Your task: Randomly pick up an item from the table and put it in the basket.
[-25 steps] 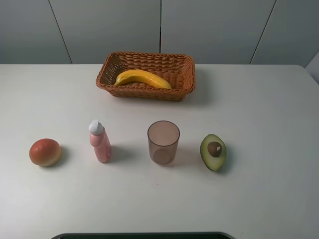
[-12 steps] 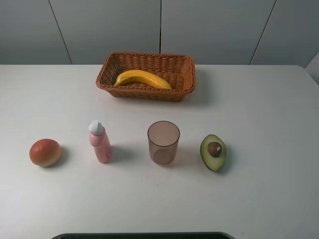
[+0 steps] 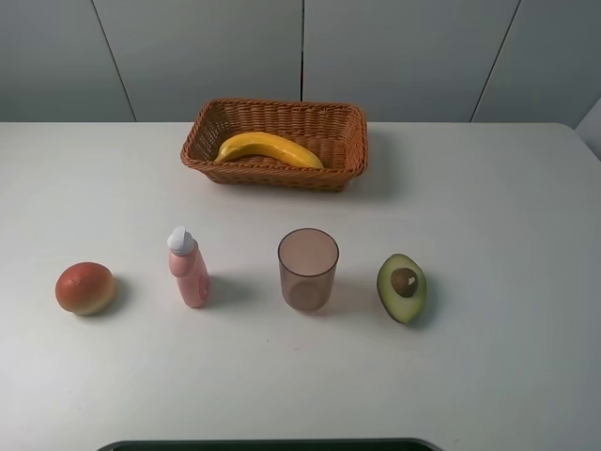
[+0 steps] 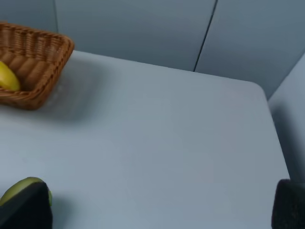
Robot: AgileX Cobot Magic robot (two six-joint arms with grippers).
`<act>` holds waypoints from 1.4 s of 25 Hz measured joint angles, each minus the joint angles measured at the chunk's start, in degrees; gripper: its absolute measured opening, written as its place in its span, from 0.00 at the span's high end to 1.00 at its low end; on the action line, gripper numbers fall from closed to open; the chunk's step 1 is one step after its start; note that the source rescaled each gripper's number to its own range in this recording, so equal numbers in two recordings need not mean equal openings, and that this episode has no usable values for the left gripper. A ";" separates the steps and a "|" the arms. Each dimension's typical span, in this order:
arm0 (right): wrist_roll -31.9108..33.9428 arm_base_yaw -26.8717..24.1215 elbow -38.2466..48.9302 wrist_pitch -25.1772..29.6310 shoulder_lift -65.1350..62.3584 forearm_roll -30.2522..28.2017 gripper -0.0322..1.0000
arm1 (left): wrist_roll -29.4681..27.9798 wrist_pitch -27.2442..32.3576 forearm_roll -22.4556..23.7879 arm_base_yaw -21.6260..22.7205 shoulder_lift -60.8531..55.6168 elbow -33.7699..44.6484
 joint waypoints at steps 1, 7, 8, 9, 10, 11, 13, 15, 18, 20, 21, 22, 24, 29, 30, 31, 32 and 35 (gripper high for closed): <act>0.00 0.72 0.44 0.00 -0.64 0.00 0.00 | 0.00 0.00 0.00 0.00 0.00 0.00; 1.99 2.62 3.94 0.53 -3.04 0.00 0.00 | 0.00 0.00 0.00 0.00 0.00 0.00; 2.56 2.73 5.02 0.65 -3.70 0.00 0.00 | 0.00 0.00 0.00 0.00 0.00 0.00; 3.24 2.73 6.33 0.65 -4.37 -0.22 0.00 | 0.00 0.00 0.00 0.00 0.00 0.00; 4.03 2.73 7.58 0.65 -5.36 -0.37 0.00 | 0.00 0.00 0.00 0.00 0.00 0.00; 4.78 2.73 8.73 0.65 -6.56 -0.98 0.00 | 0.00 0.00 0.00 0.00 0.00 0.00; 7.10 2.73 10.43 0.78 -9.03 -3.11 0.00 | 0.00 0.00 0.00 0.00 0.00 0.00; 8.94 2.73 11.02 0.78 -10.85 -4.64 0.00 | 0.00 0.00 0.00 0.00 0.00 0.00; 10.48 2.73 11.02 0.66 -11.20 -5.77 0.00 | 0.00 0.00 0.00 0.00 0.00 0.00; 10.86 2.73 11.02 0.66 -11.20 -6.00 0.00 | 0.00 0.00 0.00 0.00 0.00 0.00; 11.00 2.73 11.02 0.66 -11.34 -6.00 0.00 | 0.00 0.00 0.00 0.00 0.00 0.00; 11.00 2.73 11.02 0.66 -11.37 -6.00 0.00 | 0.00 0.00 0.00 0.00 0.00 0.00; 11.00 2.86 11.02 0.66 -11.36 -6.00 0.00 | 0.00 0.00 0.00 0.00 0.00 0.00; 13.57 6.15 11.02 0.66 -11.36 -7.81 0.00 | 0.00 0.00 0.00 0.00 0.00 0.00; 14.20 6.95 11.02 0.66 -11.36 -8.24 0.00 | 0.00 0.00 0.00 0.00 0.00 0.00; 14.75 7.58 11.02 0.54 -11.36 -8.78 0.00 | 0.00 0.00 0.00 0.00 0.00 0.00; 14.88 8.09 11.02 0.54 -11.36 -9.14 0.00 | 0.00 0.00 0.00 0.00 0.00 0.00; 15.26 8.93 11.02 0.54 -11.36 -9.25 0.00 | 0.00 0.00 0.00 0.00 0.00 0.00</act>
